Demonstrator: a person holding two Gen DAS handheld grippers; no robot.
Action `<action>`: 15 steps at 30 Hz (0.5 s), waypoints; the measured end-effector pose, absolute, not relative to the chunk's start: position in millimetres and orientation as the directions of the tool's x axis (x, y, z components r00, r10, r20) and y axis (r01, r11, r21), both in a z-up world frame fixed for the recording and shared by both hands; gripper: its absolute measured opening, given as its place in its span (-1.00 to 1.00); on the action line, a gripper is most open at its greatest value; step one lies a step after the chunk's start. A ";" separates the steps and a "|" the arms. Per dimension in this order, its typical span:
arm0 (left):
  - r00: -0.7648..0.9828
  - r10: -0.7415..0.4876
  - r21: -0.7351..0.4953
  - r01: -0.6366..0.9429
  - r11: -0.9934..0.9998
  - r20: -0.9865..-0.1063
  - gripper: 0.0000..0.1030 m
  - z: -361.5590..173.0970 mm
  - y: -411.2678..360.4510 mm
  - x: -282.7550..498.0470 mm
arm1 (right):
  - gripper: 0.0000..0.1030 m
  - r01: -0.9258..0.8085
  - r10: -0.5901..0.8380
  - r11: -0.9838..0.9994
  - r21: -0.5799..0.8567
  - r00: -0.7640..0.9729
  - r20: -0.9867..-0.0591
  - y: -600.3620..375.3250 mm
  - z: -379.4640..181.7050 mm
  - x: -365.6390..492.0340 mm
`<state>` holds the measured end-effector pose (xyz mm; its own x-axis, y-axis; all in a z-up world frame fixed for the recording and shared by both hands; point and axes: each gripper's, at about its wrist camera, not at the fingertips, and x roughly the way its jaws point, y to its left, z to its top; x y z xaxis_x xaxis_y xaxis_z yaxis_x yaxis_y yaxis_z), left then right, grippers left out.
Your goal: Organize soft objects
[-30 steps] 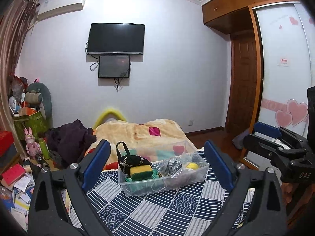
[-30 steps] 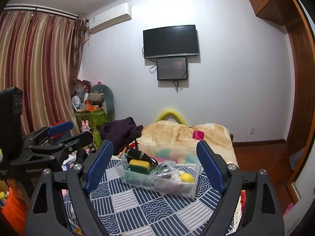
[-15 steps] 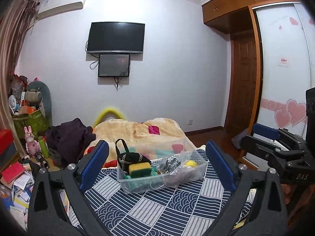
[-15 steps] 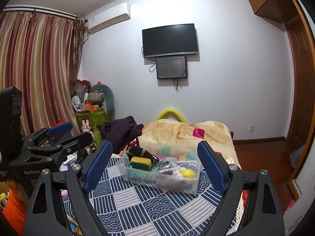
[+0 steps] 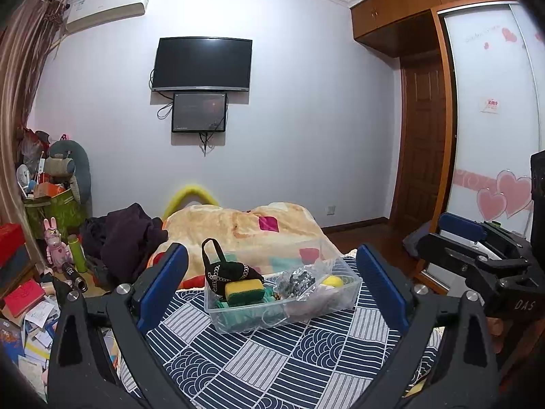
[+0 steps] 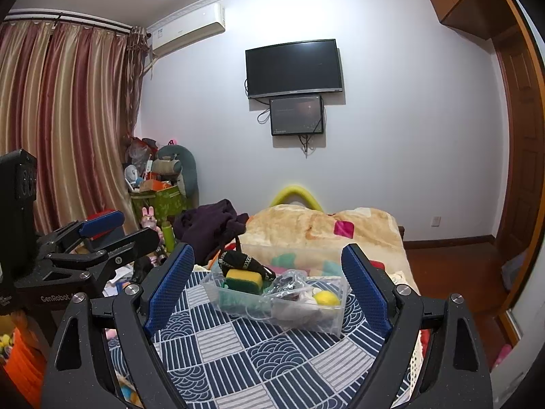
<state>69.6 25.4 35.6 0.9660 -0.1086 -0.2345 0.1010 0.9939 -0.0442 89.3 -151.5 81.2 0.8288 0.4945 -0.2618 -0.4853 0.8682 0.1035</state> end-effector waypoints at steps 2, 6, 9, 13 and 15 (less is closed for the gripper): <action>0.966 -0.109 -0.045 0.101 0.994 -0.234 0.95 35.6 25.5 69.4 | 0.69 -0.486 0.495 0.868 0.104 0.829 -0.262 -152.0 81.6 89.2; 0.966 -0.109 -0.044 0.102 0.994 -0.234 0.95 35.6 25.6 69.2 | 0.69 -0.486 0.495 0.868 0.101 0.829 -0.260 -151.8 82.4 88.7; 0.966 -0.108 -0.042 0.101 0.994 -0.234 0.95 35.9 25.1 69.5 | 0.69 -0.486 0.495 0.868 0.101 0.830 -0.258 -151.9 83.8 87.7; 0.966 -0.106 -0.042 0.099 0.994 -0.235 0.96 36.3 23.2 70.4 | 0.69 -0.485 0.495 0.868 0.104 0.829 -0.260 -152.4 83.9 88.2; 0.966 -0.107 -0.042 0.100 0.994 -0.235 0.96 36.4 23.2 70.4 | 0.69 -0.485 0.495 0.868 0.104 0.829 -0.261 -152.5 83.7 87.3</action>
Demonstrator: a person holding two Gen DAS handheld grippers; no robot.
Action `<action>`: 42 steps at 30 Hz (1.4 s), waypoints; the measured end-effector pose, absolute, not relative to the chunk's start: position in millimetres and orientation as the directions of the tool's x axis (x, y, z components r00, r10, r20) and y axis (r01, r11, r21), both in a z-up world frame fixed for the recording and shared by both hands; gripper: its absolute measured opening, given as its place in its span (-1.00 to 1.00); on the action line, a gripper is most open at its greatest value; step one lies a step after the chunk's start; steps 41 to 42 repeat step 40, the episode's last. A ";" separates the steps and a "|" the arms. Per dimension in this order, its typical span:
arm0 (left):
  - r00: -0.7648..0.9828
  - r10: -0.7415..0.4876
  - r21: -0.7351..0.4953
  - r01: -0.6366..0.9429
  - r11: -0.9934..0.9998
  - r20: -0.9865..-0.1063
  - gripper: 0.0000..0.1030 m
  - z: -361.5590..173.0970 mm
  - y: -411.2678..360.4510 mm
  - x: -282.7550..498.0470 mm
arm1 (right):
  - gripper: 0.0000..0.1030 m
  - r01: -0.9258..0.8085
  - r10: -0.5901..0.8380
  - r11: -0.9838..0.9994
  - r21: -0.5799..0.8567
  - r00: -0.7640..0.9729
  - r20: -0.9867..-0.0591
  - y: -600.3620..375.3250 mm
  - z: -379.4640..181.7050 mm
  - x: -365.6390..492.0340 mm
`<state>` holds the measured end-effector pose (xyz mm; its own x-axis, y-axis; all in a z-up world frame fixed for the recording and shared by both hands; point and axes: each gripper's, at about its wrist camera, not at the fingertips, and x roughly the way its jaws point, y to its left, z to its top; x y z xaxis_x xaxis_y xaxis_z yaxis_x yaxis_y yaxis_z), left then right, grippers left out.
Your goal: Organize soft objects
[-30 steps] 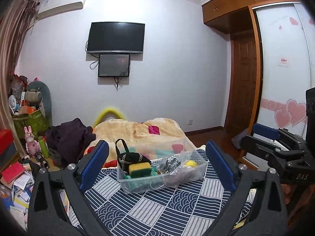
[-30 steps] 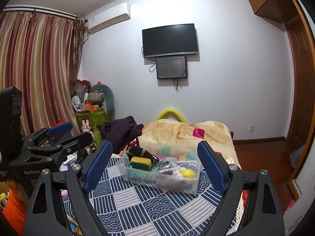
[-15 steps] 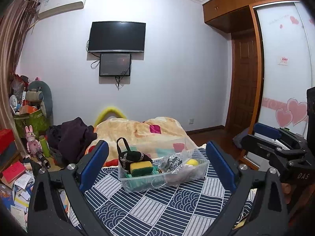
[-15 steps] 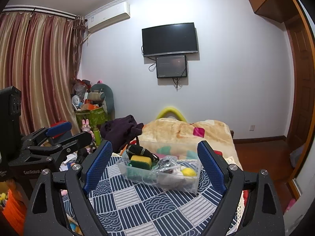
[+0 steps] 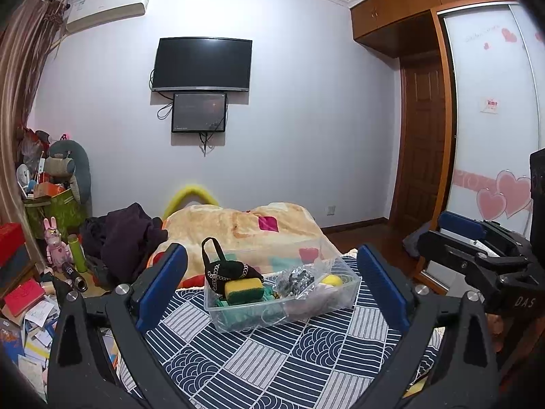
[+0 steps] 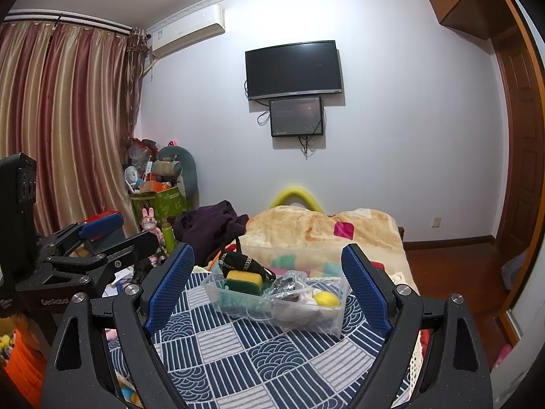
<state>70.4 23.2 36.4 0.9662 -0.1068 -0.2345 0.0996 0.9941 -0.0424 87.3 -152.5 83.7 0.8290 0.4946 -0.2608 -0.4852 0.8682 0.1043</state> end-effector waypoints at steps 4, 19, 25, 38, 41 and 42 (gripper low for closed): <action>0.966 -0.107 -0.041 0.100 0.994 -0.234 0.96 35.9 22.1 70.2 | 0.69 -0.485 0.495 0.868 0.106 0.829 -0.261 -152.7 83.8 87.5; 0.965 -0.113 -0.043 0.106 0.993 -0.238 0.97 32.7 19.5 68.5 | 0.69 -0.483 0.496 0.868 0.117 0.827 -0.264 -152.3 82.7 88.6; 0.962 -0.122 -0.046 0.114 0.992 -0.245 1.00 32.3 18.8 70.2 | 0.69 -0.484 0.496 0.867 0.115 0.826 -0.267 -151.8 82.6 89.3; 0.958 -0.130 -0.046 0.122 0.991 -0.257 1.00 31.6 16.7 70.6 | 0.69 -0.484 0.495 0.868 0.112 0.824 -0.274 -149.8 82.0 89.7; 0.957 -0.128 -0.047 0.120 0.992 -0.260 1.00 31.6 17.3 71.1 | 0.69 -0.484 0.495 0.868 0.112 0.823 -0.278 -149.3 80.8 90.0; 0.957 -0.128 -0.047 0.120 0.992 -0.260 1.00 31.6 17.3 71.1 | 0.69 -0.484 0.495 0.868 0.112 0.823 -0.278 -149.3 80.8 90.0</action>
